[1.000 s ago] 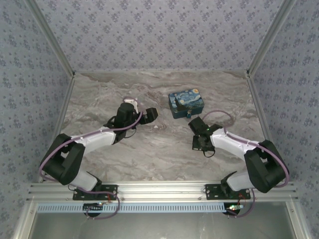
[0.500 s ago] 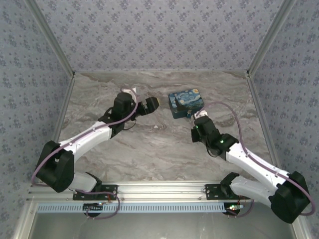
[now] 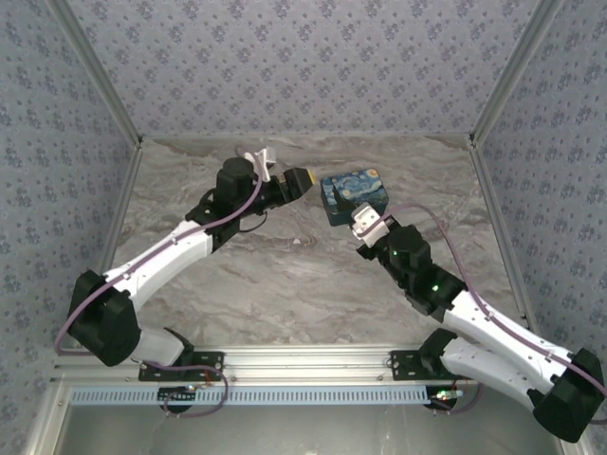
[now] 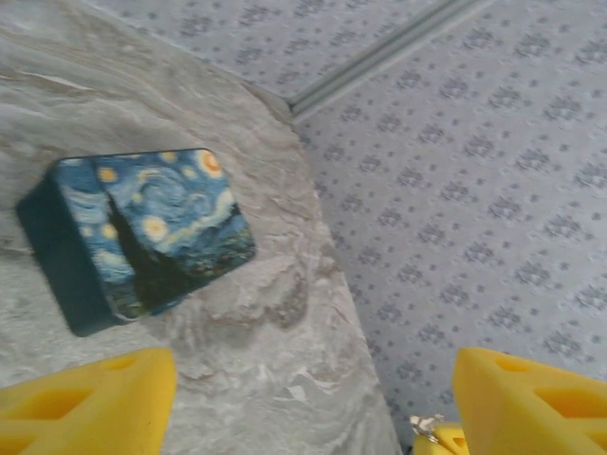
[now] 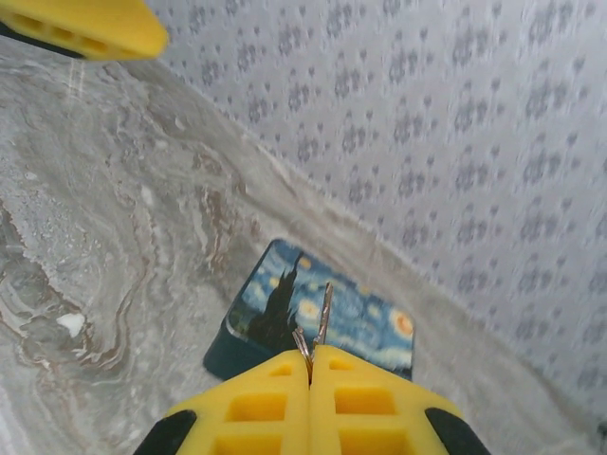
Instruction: Unlock the padlock with the key
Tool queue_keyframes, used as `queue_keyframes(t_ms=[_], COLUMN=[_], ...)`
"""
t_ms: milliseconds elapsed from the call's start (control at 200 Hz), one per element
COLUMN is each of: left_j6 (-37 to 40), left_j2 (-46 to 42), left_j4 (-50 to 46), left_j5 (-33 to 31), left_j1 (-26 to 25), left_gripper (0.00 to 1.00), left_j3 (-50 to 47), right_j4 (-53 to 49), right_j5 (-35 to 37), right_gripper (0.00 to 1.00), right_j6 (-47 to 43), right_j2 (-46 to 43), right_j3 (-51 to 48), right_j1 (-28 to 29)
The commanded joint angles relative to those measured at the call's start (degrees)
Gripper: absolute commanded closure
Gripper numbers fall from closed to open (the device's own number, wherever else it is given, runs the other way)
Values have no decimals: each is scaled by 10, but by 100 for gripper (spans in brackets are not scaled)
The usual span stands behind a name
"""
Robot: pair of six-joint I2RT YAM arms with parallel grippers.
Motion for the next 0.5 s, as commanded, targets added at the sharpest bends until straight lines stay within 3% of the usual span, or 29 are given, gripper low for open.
queue_keyframes(t_ms=[0, 495], left_j6=[-2, -12], left_j2=[8, 62], left_j4=[5, 14], left_j5=[19, 50], left_j1=[-20, -81], left_gripper=[27, 56], left_j3=[28, 80], right_j4=[51, 39], right_j5=[-24, -22], right_gripper=[100, 100], right_j6=[-113, -122], right_j2=[-13, -16], right_j3=[-10, -8], right_j1=[4, 6])
